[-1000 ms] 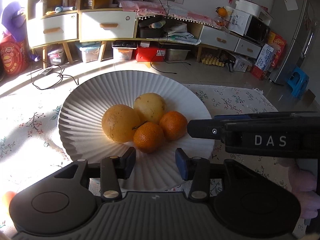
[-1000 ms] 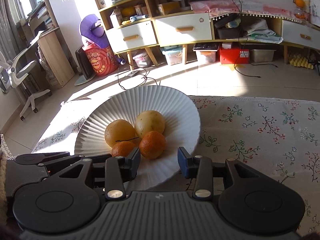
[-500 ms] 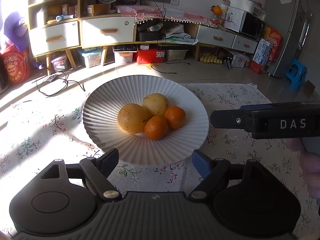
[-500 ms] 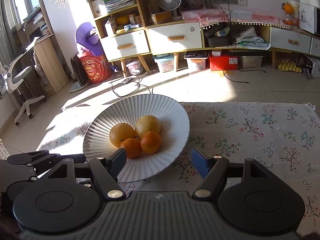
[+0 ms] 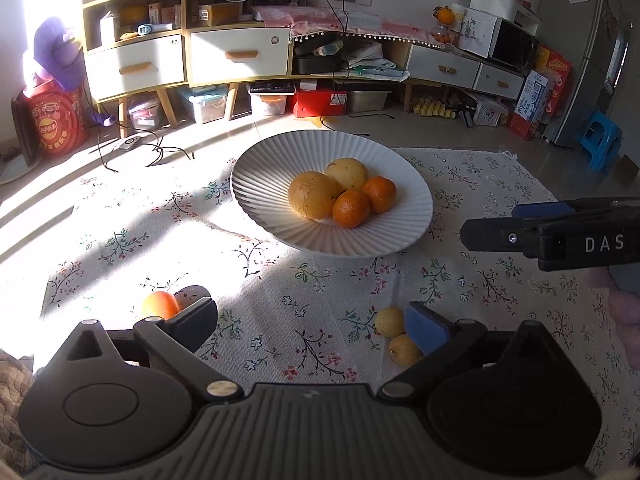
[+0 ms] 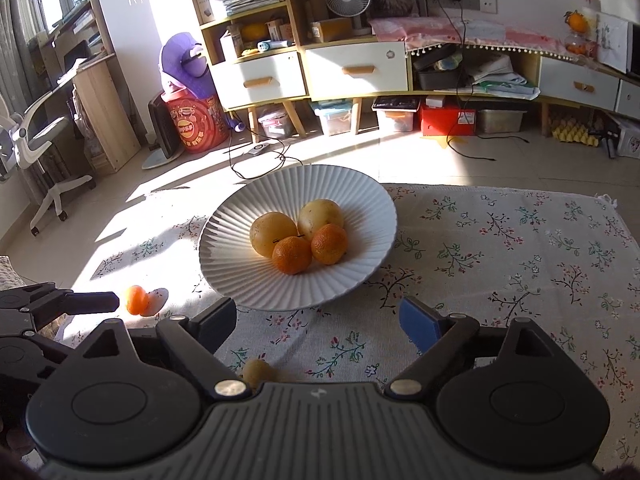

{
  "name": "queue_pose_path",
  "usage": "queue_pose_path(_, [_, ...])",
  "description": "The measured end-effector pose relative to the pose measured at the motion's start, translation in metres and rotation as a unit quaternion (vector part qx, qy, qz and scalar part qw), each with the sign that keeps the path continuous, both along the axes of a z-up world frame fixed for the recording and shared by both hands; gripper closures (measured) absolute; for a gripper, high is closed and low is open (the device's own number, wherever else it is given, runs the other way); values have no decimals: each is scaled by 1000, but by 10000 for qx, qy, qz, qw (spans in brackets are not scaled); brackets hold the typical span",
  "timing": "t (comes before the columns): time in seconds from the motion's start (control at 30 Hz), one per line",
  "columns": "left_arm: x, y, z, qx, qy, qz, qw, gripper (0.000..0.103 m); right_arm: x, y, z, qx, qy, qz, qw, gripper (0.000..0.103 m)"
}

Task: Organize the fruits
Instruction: 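Withdraw both tools from the plate toward the green limes, then grasp a green lime with the right tool while the left tool grasps another lime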

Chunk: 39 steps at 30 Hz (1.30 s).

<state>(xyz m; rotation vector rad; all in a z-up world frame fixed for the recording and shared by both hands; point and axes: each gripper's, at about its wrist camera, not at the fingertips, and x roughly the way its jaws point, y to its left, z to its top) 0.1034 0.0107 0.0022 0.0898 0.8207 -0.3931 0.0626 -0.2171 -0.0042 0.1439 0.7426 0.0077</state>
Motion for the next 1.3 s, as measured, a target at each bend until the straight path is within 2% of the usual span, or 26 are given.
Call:
queue_pose_path(0.27, [-19,11,-3,278,1,56,9996,10,-16,15,-5,-157,126,46,9998,10])
queue_pose_path(0.43, [-31,16,-15,337,68,198,9992,10,-28,18,-14,-232,408,-91,9989,9])
queue_pose_path(0.6, [-44,14,-20,506,134,-6,9986,10,-42,23,-25,-164,740,-61,9971,9])
queue_pose_path(0.83, [-58,8,-25,484,115,-301,9983,10,-50,37,-39,-174,1112,196,9935,12])
queue_pose_path(0.97, [-62,3,-33,652,81,-354,9972,10,-48,40,-46,-29,1277,240,9915,21])
queue_pose_path(1.13, [-63,3,-38,674,154,-406,9968,10,-44,40,-54,89,1436,203,9894,41])
queue_pose_path(1.23, [-64,2,-38,659,150,-417,9968,11,-44,42,-55,130,1437,233,9893,45])
queue_pose_path(1.3, [-64,0,-37,644,137,-435,9969,11,-43,43,-56,233,1464,268,9886,52])
